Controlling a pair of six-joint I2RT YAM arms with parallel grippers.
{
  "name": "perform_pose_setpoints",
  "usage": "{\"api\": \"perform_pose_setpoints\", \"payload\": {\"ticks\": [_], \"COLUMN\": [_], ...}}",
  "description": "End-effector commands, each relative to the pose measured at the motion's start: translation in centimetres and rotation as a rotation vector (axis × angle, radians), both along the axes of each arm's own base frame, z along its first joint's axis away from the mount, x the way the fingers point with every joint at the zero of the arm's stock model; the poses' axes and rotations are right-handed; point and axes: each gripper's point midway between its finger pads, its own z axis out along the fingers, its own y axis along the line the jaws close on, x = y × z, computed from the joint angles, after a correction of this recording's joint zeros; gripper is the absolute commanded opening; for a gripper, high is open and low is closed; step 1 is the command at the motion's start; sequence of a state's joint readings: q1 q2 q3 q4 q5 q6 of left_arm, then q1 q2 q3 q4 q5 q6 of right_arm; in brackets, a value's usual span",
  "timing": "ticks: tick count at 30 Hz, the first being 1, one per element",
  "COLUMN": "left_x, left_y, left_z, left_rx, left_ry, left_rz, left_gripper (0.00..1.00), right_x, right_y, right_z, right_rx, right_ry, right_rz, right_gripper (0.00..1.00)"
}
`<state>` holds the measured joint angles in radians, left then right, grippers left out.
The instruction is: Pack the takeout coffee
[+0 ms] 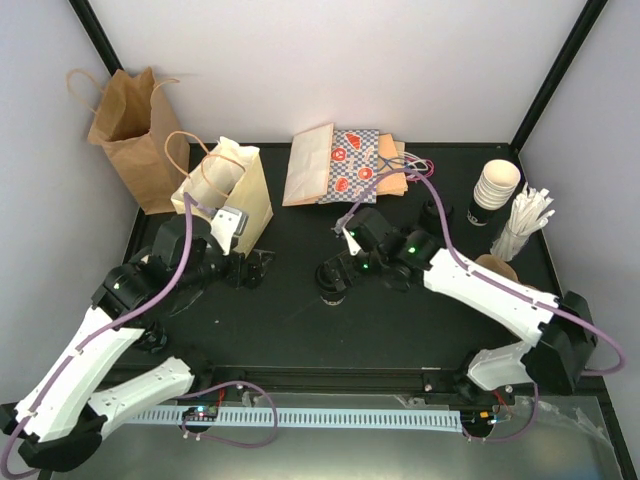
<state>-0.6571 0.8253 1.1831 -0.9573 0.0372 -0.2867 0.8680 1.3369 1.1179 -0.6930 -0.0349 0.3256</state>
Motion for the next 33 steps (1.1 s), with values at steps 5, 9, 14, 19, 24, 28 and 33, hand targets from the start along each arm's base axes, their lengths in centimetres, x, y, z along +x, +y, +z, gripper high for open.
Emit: {"api": "perform_pose_setpoints", "payload": {"ticks": [5,9,14,19,24,28,33], "left_x": [-0.6,-0.9,-0.9,-0.8,-0.7,-0.7,-0.8], "left_y": [5.0,5.5,5.9,6.0,6.1,6.2,6.2], "left_z": [-1.1,-0.7,-0.7,-1.1,-1.3,-1.3,-1.6], "left_rx": [0.079,0.09,0.108,0.119,0.126,0.128,0.132], "left_ry": [0.047,0.032,0.023,0.029,0.028,0.027,0.029], "left_rz": [0.208,0.21,0.221,0.224,0.227,0.228,0.226], "left_gripper": [0.99,0.99,0.99,0.99,0.99,0.99,0.99], "right_x": [1.1,0.8,0.5,0.3,0.5,0.4,0.2], "right_y": [1.0,1.9,2.6,3.2,2.9,2.9,2.9], "right_z": [-1.2,-2.2,-3.2,-4.0,-4.5,-4.9,-5.5], "right_rx": [-0.201,-0.239,-0.277,-0.289,-0.324,-0.34,-0.358], "right_ry": [-0.019,-0.003,0.014,0.032,0.035,0.037,0.046], "right_rz": [-0.072,-0.058,-0.05,-0.038,-0.049,-0.047,-0.041], "right_gripper": [1.0,1.0,1.0,0.96,0.91,0.87,0.86]}}
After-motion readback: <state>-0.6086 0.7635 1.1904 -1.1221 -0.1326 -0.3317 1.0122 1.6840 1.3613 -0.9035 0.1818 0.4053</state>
